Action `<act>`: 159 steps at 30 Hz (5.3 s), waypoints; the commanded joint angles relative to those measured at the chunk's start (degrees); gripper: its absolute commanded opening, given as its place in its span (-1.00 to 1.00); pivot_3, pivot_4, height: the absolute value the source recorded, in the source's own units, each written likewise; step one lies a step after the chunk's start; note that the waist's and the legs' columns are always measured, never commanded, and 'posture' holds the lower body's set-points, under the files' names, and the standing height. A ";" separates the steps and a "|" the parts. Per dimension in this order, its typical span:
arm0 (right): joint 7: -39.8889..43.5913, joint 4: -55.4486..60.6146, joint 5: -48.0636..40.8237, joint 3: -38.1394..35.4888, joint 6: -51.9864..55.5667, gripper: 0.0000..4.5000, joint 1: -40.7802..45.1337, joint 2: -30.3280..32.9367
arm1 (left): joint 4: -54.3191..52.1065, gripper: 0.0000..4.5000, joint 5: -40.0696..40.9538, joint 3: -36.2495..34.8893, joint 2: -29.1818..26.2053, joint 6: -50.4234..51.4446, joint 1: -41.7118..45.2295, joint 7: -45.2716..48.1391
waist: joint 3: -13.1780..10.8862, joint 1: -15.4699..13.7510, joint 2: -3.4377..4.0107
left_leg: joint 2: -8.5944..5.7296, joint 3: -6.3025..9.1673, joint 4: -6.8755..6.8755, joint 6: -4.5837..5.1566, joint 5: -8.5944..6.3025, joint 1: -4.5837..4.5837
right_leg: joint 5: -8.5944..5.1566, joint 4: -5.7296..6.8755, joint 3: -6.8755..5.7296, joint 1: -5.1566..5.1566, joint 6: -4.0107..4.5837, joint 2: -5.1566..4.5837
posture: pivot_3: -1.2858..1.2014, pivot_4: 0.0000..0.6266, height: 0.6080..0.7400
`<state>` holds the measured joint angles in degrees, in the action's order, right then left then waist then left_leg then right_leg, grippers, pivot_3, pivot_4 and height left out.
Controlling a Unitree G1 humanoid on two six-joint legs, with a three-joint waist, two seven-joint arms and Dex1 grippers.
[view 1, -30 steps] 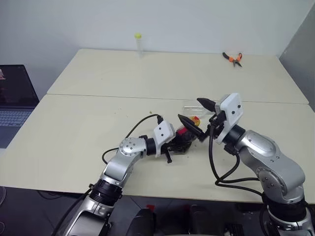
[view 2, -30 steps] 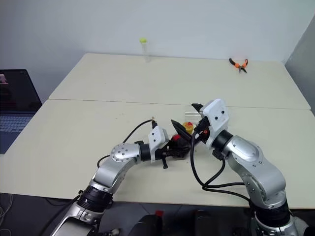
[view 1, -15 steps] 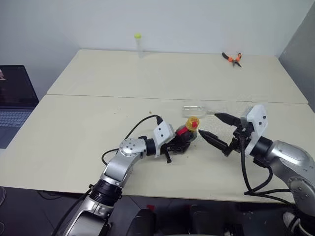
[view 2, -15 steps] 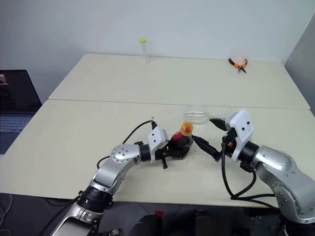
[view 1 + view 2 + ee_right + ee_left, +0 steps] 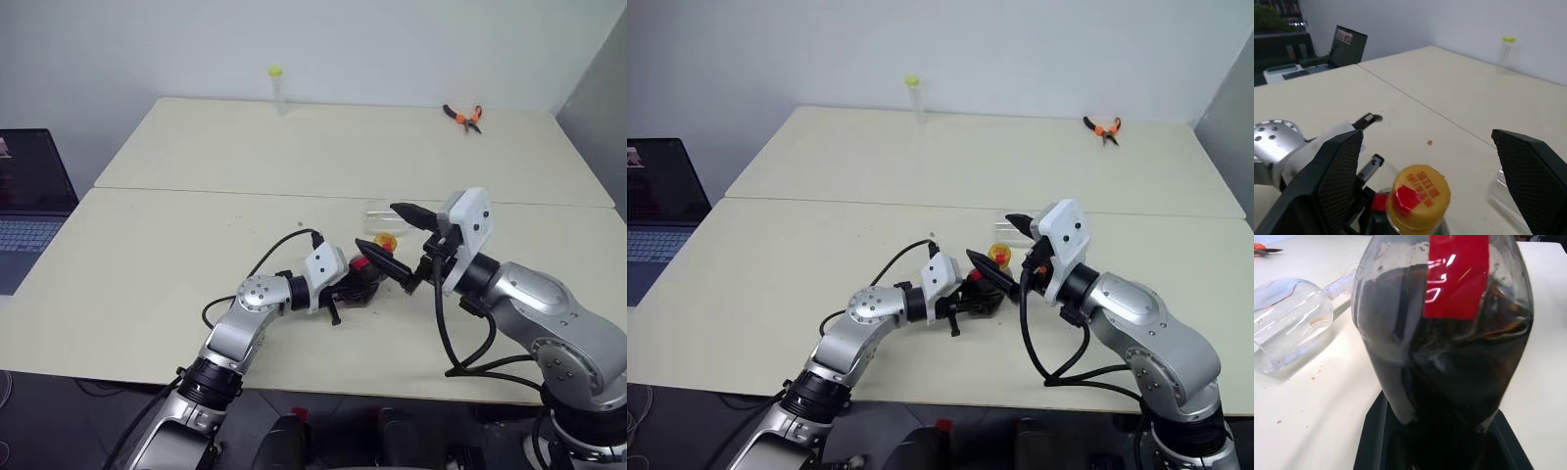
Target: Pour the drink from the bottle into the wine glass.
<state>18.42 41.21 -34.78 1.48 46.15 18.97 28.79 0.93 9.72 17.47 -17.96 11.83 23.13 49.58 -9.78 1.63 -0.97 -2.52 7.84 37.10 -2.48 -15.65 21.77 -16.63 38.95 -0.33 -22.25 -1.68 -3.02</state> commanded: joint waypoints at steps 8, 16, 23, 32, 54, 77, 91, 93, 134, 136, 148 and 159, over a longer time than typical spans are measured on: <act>4.69 2.07 -3.20 -8.34 -0.73 1.00 -6.65 4.19 | -0.98 -0.71 0.43 -0.95 0.24 -1.96 0.86 0.32 | 0.00 -0.07 0.00 | 0.01 -0.03 0.00 0.08 -0.04 -0.01 | 0.00 0.01 -0.01 0.01 0.00 0.01 | 0.03 -0.52 1.00; 6.86 4.09 -15.30 -15.74 2.02 1.00 -9.93 6.42 | -0.42 -0.71 0.44 -0.96 0.21 -2.33 1.10 0.53 | 0.00 -0.03 0.00 | 0.02 -0.06 0.00 0.23 -0.13 -0.01 | 0.00 0.02 -0.01 0.02 0.00 0.01 | 0.03 -0.52 1.00; 1.41 2.93 -20.99 -12.74 4.05 1.00 -8.32 3.74 | -0.01 -0.71 0.43 -0.87 0.29 -2.62 1.36 0.66 | 0.00 -0.02 0.00 | 0.02 -0.06 0.01 0.24 -0.13 -0.02 | 0.00 0.01 -0.03 0.05 0.00 0.01 | 0.03 -0.52 1.00; -3.51 -0.91 -16.46 -6.99 3.00 1.00 -3.70 -0.64 | -0.19 -0.71 0.22 -0.95 0.34 -2.45 1.35 0.71 | 0.01 0.01 0.01 | 0.01 -0.03 0.00 0.11 -0.06 -0.02 | 0.00 0.01 0.00 0.03 0.00 0.02 | 0.03 -0.52 1.00; -3.09 -0.70 -19.26 -9.34 0.15 -0.46 -5.19 -4.85 | -0.58 -0.71 0.24 -0.87 0.57 -2.35 1.16 0.49 | 0.01 0.02 0.01 | 0.02 -0.02 -0.01 0.11 -0.06 -0.02 | 0.00 0.02 -0.01 0.02 0.00 0.02 | 0.03 -0.52 1.00; -3.77 -25.68 16.16 -13.69 -26.41 -0.46 -26.00 1.07 | -1.87 -0.72 4.97 -3.36 3.56 -1.97 1.93 0.93 | 0.06 0.22 0.11 | 0.10 -0.30 -0.06 0.06 -0.02 -0.16 | -0.01 0.08 0.22 0.04 -0.01 0.17 | 0.03 -0.52 1.00; 1.94 -28.27 9.79 -15.98 -18.55 1.00 -28.96 -2.88 | -1.57 -0.72 4.34 -3.68 3.06 -2.49 1.89 0.79 | 0.10 0.03 0.09 | 0.11 -0.31 -0.08 0.24 -0.14 -0.40 | 0.00 0.05 0.76 0.21 -0.02 0.39 | 0.03 -0.52 1.00; -0.03 -29.06 12.68 -16.55 -20.26 1.00 -29.27 -2.65 | -1.27 -0.72 4.13 -4.45 3.08 -2.73 1.90 -0.30 | 0.11 0.00 0.08 | 0.10 -0.33 -0.08 0.25 -0.14 -0.45 | 0.00 0.04 0.78 0.26 -0.03 0.39 | 0.03 -0.52 1.00; 18.03 -12.54 14.18 14.57 -14.15 1.00 3.30 -3.99 | 58.69 0.21 -1.47 -32.28 0.03 -36.19 19.29 -36.13 | 0.04 -0.09 -0.25 | -0.03 -0.38 0.14 -0.03 -0.01 0.06 | 0.14 0.07 0.63 -0.34 -0.25 0.04 | 0.03 -0.52 1.00; 17.74 -12.09 14.16 14.60 -13.88 1.00 3.15 -4.25 | 57.83 0.50 -1.23 -32.43 -0.06 -36.26 18.36 -35.53 | 0.04 -0.02 -0.25 | -0.03 -0.38 0.14 -0.03 -0.01 0.06 | 0.14 0.07 0.64 -0.34 -0.24 0.04 | 0.03 -0.52 1.00; 14.03 -5.51 15.00 10.12 -12.77 1.00 -3.94 -2.44 | 23.86 0.99 0.25 -29.25 -0.43 -25.78 -3.55 -29.18 | 0.10 0.11 -0.26 | -0.01 -0.41 0.07 -0.03 -0.02 0.07 | 0.15 0.04 0.97 -0.38 -0.23 0.00 | 0.03 -0.52 1.00; 1.15 -11.59 40.23 9.34 -24.89 1.00 -8.52 4.55 | -8.91 0.99 0.63 -22.20 -2.21 -6.68 -19.61 -26.06 | 0.12 -0.13 -0.25 | 0.02 -0.48 -0.05 0.19 -0.14 -0.34 | 0.15 0.04 0.98 -0.01 -0.23 0.08 | 0.03 -0.52 1.00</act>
<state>21.16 29.79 0.69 9.77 24.72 8.83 32.68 -4.32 10.14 -5.97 -19.20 3.80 2.13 21.86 -9.66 1.51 -1.22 -2.48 7.33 37.04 -2.31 -15.79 21.41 -16.48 38.99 0.64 -22.26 -1.90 -2.89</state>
